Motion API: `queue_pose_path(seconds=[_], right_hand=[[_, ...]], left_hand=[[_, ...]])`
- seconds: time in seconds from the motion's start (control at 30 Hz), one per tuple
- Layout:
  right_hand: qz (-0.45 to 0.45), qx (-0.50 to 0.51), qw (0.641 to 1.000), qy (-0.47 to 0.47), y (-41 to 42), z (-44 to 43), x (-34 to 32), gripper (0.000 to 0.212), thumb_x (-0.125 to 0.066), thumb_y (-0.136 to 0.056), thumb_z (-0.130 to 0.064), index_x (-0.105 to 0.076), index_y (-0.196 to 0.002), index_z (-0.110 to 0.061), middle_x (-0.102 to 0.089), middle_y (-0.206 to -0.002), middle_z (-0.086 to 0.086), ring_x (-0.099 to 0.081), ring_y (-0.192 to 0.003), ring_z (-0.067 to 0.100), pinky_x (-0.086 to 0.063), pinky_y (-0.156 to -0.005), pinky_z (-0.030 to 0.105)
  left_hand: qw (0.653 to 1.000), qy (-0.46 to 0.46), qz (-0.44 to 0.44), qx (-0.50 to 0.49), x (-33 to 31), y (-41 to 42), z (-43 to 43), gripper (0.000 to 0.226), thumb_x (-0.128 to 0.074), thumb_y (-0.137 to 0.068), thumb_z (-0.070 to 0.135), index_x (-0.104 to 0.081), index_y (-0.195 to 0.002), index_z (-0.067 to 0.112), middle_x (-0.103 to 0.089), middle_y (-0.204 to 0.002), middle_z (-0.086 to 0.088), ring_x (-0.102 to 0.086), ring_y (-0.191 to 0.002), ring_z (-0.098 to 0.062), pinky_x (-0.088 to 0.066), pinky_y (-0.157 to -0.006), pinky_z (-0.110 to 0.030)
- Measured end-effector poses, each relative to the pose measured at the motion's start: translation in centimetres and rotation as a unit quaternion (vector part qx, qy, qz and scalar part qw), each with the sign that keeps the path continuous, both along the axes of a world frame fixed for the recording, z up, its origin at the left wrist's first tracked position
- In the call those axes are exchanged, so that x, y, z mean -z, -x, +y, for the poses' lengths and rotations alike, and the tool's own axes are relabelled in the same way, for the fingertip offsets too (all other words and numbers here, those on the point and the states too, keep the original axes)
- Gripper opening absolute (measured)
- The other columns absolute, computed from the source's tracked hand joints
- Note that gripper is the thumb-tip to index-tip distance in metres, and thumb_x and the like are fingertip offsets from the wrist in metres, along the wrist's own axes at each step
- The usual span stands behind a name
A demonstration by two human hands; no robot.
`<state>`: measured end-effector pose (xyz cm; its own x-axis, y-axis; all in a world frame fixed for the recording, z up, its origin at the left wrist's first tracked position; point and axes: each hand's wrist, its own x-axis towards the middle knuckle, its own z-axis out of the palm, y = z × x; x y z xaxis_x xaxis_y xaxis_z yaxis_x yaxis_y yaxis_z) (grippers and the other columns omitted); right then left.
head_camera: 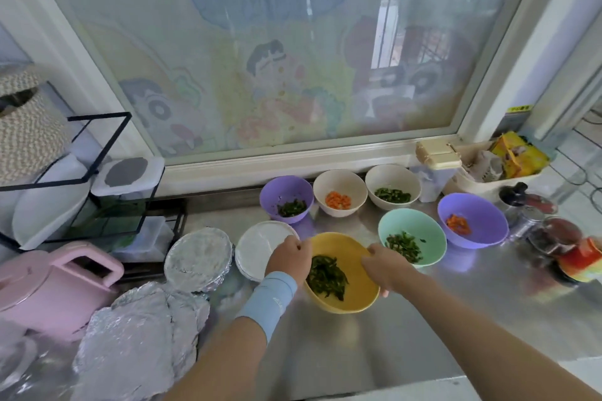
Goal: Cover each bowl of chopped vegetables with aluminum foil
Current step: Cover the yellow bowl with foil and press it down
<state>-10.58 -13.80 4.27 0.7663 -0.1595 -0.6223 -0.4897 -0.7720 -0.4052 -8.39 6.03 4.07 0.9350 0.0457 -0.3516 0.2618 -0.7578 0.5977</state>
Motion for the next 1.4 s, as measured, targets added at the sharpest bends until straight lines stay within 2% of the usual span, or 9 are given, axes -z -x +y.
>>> queue_pose_path(seconds=[0.13, 0.3, 0.4, 0.47, 0.57, 0.77, 0.97, 1.17, 1.4], right_hand=[[-0.022, -0.013, 1.0, 0.009, 2.9, -0.4, 1.6, 0.038, -0.032, -0.096, -0.025, -0.048, -0.126, -0.009, -0.062, -0.093, 0.011, -0.07, -0.086, 0.035, -0.057, -0.069, 0.039], [0.028, -0.081, 0.996, 0.04, 3.8, -0.3, 2.7, 0.042, -0.029, -0.094, -0.024, -0.042, -0.133, -0.014, -0.06, -0.089, 0.01, -0.068, -0.082, 0.029, -0.055, -0.08, 0.038], [0.048, -0.097, 0.993, 0.049, 3.4, -0.2, 2.9, 0.044, -0.031, -0.096, -0.026, -0.038, -0.139, -0.019, -0.056, -0.081, 0.005, -0.062, -0.073, 0.021, -0.053, -0.073, 0.032], [0.055, -0.115, 0.989, 0.074, 2.8, 0.2, 3.0, 0.048, -0.033, -0.095, -0.027, -0.035, -0.143, -0.02, -0.06, -0.103, 0.005, -0.061, -0.089, 0.022, -0.051, -0.081, 0.033], [0.038, -0.14, 0.983, 0.113, 1.3, 1.7, 2.9, 0.055, -0.035, -0.096, -0.027, -0.029, -0.15, -0.021, -0.052, -0.138, 0.007, -0.055, -0.12, 0.027, -0.048, -0.097, 0.037], [-0.091, -0.182, 0.978, 0.041, -3.4, 10.2, 1.1, 0.055, -0.043, -0.098, -0.03, -0.031, -0.151, -0.029, -0.038, -0.153, 0.002, -0.04, -0.137, 0.024, -0.035, -0.112, 0.038], [-0.12, -0.253, 0.96, -0.023, -8.3, 21.1, 0.5, 0.052, -0.045, -0.098, -0.025, -0.036, -0.148, -0.033, -0.047, -0.146, -0.004, -0.046, -0.13, 0.019, -0.034, -0.107, 0.03], [-0.099, -0.257, 0.961, -0.03, -12.6, 27.8, 2.0, 0.061, -0.048, -0.093, -0.025, -0.029, -0.151, -0.028, -0.036, -0.154, 0.005, -0.039, -0.137, 0.027, -0.033, -0.113, 0.037], [-0.053, -0.271, 0.961, 0.017, -15.5, 30.5, 3.7, 0.071, -0.044, -0.085, -0.023, -0.024, -0.152, -0.031, -0.049, -0.144, 0.003, -0.042, -0.135, 0.025, -0.01, -0.12, 0.049]], left_hand=[[0.996, 0.008, 0.092, -0.02, 2.8, 3.0, -1.0, 0.052, -0.032, -0.096, 0.053, -0.057, -0.115, 0.011, -0.064, -0.109, -0.012, -0.064, -0.095, -0.031, -0.058, -0.084, -0.045], [0.981, -0.004, 0.191, -0.018, 4.0, 4.2, -0.5, 0.052, -0.028, -0.102, 0.046, -0.054, -0.123, 0.006, -0.063, -0.106, -0.011, -0.064, -0.075, -0.028, -0.05, -0.053, -0.029], [0.979, -0.022, 0.201, 0.024, 4.2, 4.1, 0.4, 0.051, -0.027, -0.101, 0.045, -0.058, -0.118, 0.007, -0.065, -0.105, -0.015, -0.066, -0.086, -0.031, -0.051, -0.063, -0.034], [0.979, -0.029, 0.195, 0.056, 4.3, 3.4, 1.2, 0.048, -0.03, -0.099, 0.043, -0.062, -0.105, 0.008, -0.066, -0.103, -0.018, -0.065, -0.099, -0.035, -0.052, -0.084, -0.041], [0.981, -0.006, 0.181, 0.065, 4.3, 1.9, 2.9, 0.041, -0.036, -0.096, 0.036, -0.063, -0.1, 0.005, -0.066, -0.103, -0.021, -0.064, -0.1, -0.036, -0.049, -0.081, -0.041], [0.995, 0.014, 0.094, -0.036, 2.6, -1.7, 9.3, 0.031, -0.039, -0.09, 0.028, -0.064, -0.095, 0.011, -0.068, -0.099, -0.011, -0.063, -0.092, -0.03, -0.051, -0.085, -0.038], [0.992, -0.035, 0.02, -0.123, 2.7, -4.8, 18.4, 0.028, -0.035, -0.097, 0.024, -0.058, -0.091, 0.01, -0.061, -0.088, -0.007, -0.057, -0.08, -0.024, -0.049, -0.076, -0.038], [0.97, -0.047, 0.09, -0.22, 4.7, -6.0, 25.7, 0.045, -0.049, -0.089, 0.022, -0.049, -0.133, 0.009, -0.046, -0.138, -0.014, -0.049, -0.123, -0.034, -0.046, -0.098, -0.041], [0.941, 0.018, 0.162, -0.295, 5.5, -7.5, 27.4, 0.053, -0.048, -0.092, 0.025, -0.041, -0.141, 0.005, -0.044, -0.143, -0.016, -0.055, -0.118, -0.033, -0.045, -0.078, -0.034]])
